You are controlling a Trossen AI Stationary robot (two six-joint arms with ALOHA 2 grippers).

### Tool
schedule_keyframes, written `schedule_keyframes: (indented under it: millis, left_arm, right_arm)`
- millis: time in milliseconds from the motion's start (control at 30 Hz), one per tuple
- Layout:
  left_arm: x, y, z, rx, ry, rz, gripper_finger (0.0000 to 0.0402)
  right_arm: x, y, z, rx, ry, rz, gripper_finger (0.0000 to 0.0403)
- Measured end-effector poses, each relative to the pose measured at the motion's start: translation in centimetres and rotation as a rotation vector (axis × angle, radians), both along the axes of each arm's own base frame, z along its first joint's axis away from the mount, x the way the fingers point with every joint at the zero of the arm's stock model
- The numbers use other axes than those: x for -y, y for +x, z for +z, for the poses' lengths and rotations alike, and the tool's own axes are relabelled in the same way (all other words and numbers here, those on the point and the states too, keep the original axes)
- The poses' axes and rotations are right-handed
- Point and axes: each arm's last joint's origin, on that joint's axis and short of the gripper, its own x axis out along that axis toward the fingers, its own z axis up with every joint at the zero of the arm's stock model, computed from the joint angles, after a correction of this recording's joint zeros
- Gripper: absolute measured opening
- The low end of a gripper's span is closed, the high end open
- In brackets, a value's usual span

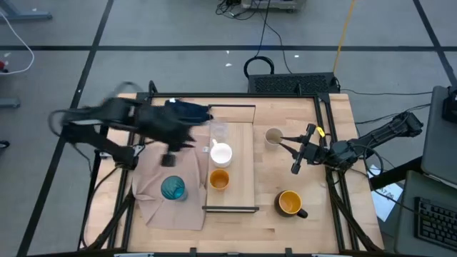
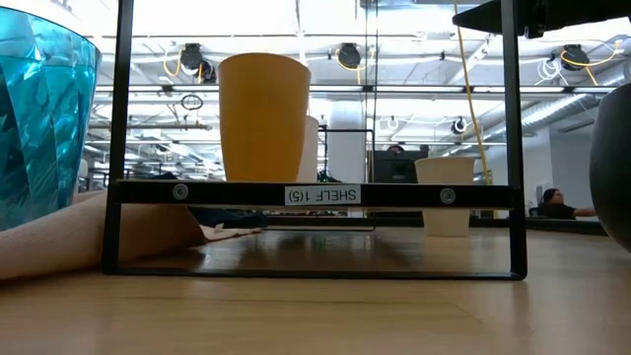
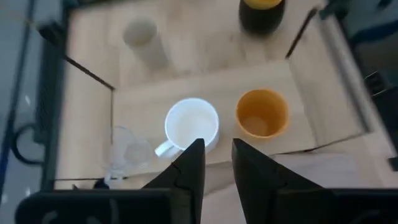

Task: Stack small to large cups/mugs on shelf
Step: Put the brown cup on the shelf

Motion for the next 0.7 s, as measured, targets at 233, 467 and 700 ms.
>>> schedule_keyframes:
  millis: [233,467,700]
  left_arm:
    - [-0.2,-12.7,2.2,0.183,-0.083,0.144,0.0081]
    - [-1.8,-19.7,-3.9,0.338,-0.244,0.228,0.0081]
    - [-1.8,-20.2,-11.3,0.427,-0.317,0.164,0.0081]
  right_arm:
    - [0.2,-0.4,0.4,0.03,0.014,0.0,0.0082]
    - [0.7,-1.5,1.3,0.087,0.018,-0.044,0.0082]
    - [1.4,-2.5,4.1,0.082,0.062,-0.156,0.0082]
